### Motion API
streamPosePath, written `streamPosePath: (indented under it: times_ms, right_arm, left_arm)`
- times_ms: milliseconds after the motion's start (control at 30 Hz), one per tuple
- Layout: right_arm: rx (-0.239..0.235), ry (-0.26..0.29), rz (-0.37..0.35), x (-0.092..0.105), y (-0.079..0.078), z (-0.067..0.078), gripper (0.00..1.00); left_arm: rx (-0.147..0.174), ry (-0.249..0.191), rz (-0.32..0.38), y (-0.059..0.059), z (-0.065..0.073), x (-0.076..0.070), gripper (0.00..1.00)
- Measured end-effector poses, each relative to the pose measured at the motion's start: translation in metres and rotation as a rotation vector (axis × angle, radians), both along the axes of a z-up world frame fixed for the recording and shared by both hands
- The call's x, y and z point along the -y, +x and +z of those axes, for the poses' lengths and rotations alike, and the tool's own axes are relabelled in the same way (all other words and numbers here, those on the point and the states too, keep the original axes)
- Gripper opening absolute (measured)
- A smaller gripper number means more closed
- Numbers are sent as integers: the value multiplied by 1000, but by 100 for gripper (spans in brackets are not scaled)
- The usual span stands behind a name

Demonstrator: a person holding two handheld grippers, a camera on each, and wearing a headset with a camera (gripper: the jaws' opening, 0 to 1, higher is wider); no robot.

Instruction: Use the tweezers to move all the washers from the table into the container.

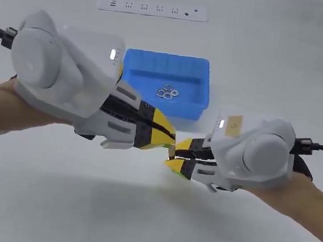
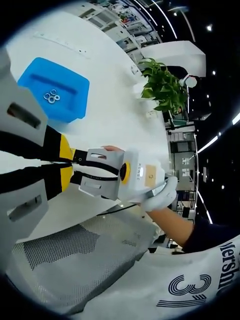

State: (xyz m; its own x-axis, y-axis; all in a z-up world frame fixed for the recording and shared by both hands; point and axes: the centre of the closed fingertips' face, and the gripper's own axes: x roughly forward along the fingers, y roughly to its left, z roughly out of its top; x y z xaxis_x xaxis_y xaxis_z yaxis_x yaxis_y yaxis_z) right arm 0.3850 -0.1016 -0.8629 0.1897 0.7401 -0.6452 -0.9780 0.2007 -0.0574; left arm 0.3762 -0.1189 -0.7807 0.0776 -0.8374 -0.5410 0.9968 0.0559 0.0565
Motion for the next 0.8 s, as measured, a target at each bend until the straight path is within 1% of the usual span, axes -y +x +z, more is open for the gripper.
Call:
streamPosePath:
  times_ms: [100, 167, 333, 433, 533, 600, 700, 800]
  right_arm:
    - [10, 10, -2, 0, 1, 8, 10]
    - [23, 17, 2, -2, 3, 15, 10]
    - [66, 27, 9, -5, 13, 35, 10]
    - [99, 34, 14, -5, 21, 49, 10]
    - [123, 43, 9, -6, 30, 60, 10]
    - [148, 41, 12, -7, 37, 66, 10]
    - [174, 45, 17, -10, 46, 75, 10]
    - [189, 52, 19, -13, 55, 81, 10]
  left_arm:
    - [4, -5, 2, 1, 8, -2, 5]
    - [15, -7, -3, 1, 15, -2, 5]
    - [73, -10, -9, 7, 34, -3, 5]
    - [104, -16, -7, 13, 47, -5, 5]
    - [139, -22, 1, 21, 59, -7, 5]
    - [159, -18, 1, 25, 65, -8, 5]
    - [182, -17, 0, 32, 73, -9, 5]
    - [191, -21, 1, 39, 79, -11, 5]
